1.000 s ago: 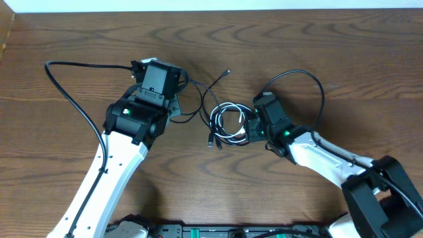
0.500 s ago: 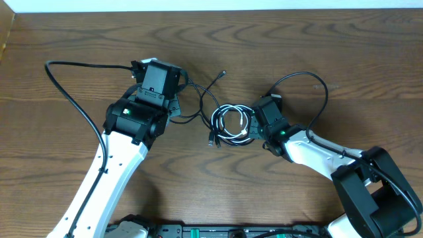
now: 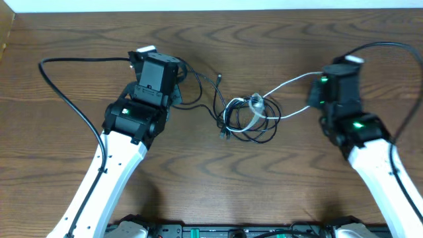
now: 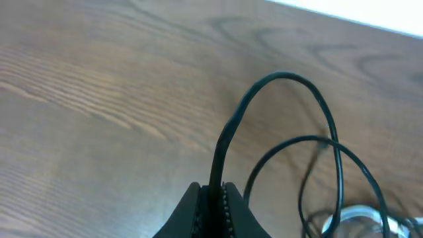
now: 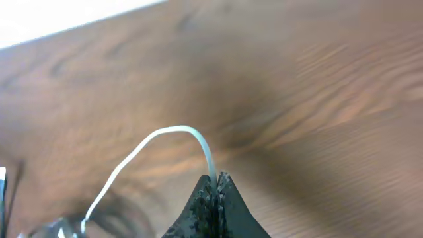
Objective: Untangle cables
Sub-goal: 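Grasp the white cable with the right gripper and pull it rightward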
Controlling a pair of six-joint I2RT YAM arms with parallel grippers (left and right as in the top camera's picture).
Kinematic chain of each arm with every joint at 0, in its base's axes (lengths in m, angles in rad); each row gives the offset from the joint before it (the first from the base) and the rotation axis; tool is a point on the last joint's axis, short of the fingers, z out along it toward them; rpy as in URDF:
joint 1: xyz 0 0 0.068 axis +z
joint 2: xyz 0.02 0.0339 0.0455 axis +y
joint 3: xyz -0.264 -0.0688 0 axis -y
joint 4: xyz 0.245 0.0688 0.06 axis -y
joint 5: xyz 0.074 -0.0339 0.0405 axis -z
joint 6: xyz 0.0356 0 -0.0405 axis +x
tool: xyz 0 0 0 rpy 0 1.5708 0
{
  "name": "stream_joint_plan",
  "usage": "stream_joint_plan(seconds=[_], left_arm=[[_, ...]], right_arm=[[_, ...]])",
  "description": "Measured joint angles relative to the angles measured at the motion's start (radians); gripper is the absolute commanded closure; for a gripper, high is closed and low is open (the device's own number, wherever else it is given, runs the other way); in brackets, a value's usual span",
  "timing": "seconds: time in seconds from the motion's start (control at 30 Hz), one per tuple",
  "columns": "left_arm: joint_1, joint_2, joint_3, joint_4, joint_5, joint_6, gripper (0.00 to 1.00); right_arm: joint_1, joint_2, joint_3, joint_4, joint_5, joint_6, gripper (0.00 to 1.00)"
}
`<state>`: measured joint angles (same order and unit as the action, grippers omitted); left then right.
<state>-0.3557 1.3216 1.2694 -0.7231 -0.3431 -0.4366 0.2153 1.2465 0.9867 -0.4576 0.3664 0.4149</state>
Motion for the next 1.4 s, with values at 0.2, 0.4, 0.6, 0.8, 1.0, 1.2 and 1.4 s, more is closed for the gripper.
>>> stream_joint_plan(seconds=[0.2, 0.4, 0.6, 0.8, 1.0, 1.2, 1.4], left_arm=[[0.129, -0.062, 0.000, 0.100, -0.044, -0.003, 0.92], [0.233, -0.132, 0.002, 0.098, 0.058, -0.039, 0.92], [0.232, -0.035, 0.005, 0.007, 0.327, -0.042, 0.92], [0.231, 0.125, 0.005, -0.060, 0.417, -0.035, 0.48], [0.231, 0.182, 0.005, -0.034, 0.451, 0.040, 0.15], [0.230, 0.127, 0.005, -0.002, 0.666, 0.129, 0.23], [0.066, 0.106, 0.003, -0.018, 0.820, 0.283, 0.24]], right_arm=[[-0.140, -0.066, 0.003, -0.005, 0.162, -0.037, 0.99], [-0.236, -0.067, 0.003, -0.027, 0.134, -0.034, 0.99], [-0.237, -0.067, 0.003, -0.046, -0.176, -0.095, 0.99], [-0.237, -0.027, 0.005, -0.132, -0.417, -0.159, 0.99], [-0.237, 0.023, 0.005, -0.161, -0.419, -0.168, 0.99], [-0.237, 0.023, 0.005, -0.160, -0.419, -0.171, 0.99], [-0.237, 0.023, 0.005, -0.161, -0.419, -0.171, 0.99]])
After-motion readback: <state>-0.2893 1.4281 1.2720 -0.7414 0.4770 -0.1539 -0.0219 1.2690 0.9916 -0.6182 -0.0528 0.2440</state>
